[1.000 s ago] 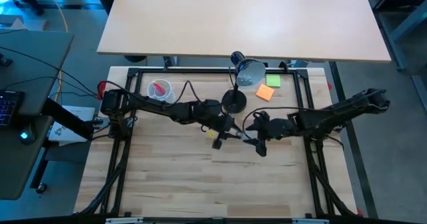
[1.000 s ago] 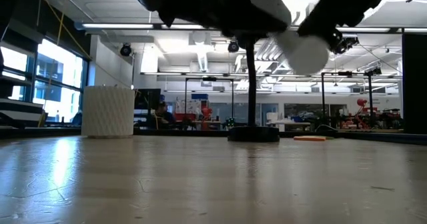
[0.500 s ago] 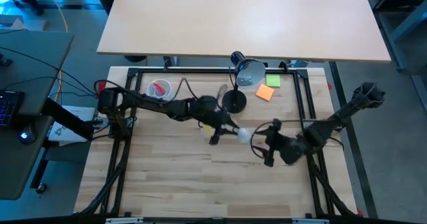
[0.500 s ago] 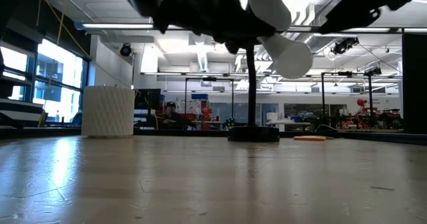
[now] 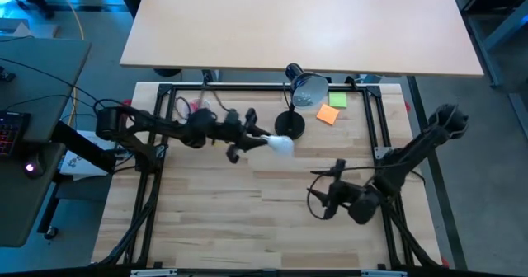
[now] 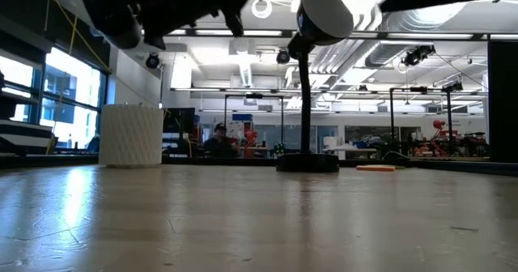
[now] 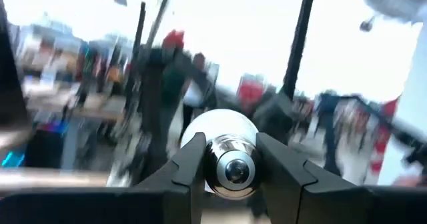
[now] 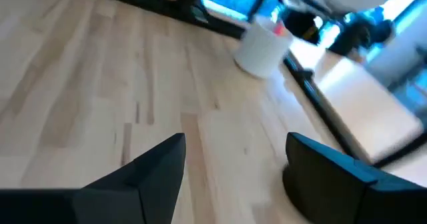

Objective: Screw lightbulb
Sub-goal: Insert the light bulb into the desk lamp

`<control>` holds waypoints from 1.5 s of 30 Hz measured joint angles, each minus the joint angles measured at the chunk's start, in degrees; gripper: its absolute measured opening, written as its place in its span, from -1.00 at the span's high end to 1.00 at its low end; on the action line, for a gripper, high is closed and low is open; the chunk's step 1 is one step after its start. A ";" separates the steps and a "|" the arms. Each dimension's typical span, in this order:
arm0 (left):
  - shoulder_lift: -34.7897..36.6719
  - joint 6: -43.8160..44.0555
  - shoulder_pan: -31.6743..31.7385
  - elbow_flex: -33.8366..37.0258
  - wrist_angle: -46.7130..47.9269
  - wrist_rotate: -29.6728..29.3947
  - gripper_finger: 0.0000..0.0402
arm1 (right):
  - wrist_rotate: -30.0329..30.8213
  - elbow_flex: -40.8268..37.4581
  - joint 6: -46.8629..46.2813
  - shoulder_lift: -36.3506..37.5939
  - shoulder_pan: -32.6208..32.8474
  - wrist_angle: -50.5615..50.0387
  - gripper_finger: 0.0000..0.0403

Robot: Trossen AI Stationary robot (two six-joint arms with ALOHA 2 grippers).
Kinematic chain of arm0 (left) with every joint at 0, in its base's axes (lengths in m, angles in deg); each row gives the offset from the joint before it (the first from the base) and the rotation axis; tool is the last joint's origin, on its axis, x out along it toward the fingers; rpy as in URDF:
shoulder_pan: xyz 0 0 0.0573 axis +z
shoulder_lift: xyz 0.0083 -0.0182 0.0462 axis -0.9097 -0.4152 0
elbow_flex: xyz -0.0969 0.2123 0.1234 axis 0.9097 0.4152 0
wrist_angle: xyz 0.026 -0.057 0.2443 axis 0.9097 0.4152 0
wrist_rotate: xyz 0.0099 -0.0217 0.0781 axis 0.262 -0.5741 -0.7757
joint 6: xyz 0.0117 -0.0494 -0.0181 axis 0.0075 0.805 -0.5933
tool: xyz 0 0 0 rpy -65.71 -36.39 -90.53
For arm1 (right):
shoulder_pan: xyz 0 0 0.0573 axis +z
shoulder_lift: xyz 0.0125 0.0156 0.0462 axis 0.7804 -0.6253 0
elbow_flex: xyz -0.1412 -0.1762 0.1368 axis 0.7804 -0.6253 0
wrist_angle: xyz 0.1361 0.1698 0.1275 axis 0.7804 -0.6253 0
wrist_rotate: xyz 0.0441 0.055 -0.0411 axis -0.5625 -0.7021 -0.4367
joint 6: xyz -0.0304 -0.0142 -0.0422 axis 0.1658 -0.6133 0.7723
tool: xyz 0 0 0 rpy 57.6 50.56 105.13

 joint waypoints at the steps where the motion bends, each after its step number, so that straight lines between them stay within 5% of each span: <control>1: -0.02 1.34 0.00 0.75 -3.67 0.02 0.51 | -0.04 0.00 5.61 -0.70 -0.82 3.07 -0.27; 8: -0.13 6.41 1.11 2.35 -17.47 1.21 0.51 | -2.45 0.02 54.74 -2.52 -6.42 42.62 -0.27; 13: -0.13 7.07 1.07 2.35 -18.13 2.27 0.51 | -8.56 1.01 71.91 -2.45 -10.99 54.94 -0.27; 19: -0.13 7.40 0.52 2.31 -18.12 2.38 0.51 | -15.65 8.34 71.49 -2.53 -16.31 37.98 -0.27; 30: -0.15 7.31 0.11 2.31 -16.38 3.03 0.51 | -24.18 15.80 68.70 -2.52 -20.98 23.40 -0.27; 45: -0.17 7.74 0.15 2.28 -15.19 3.15 0.51 | -24.36 16.16 66.44 -2.56 -24.75 22.13 -0.47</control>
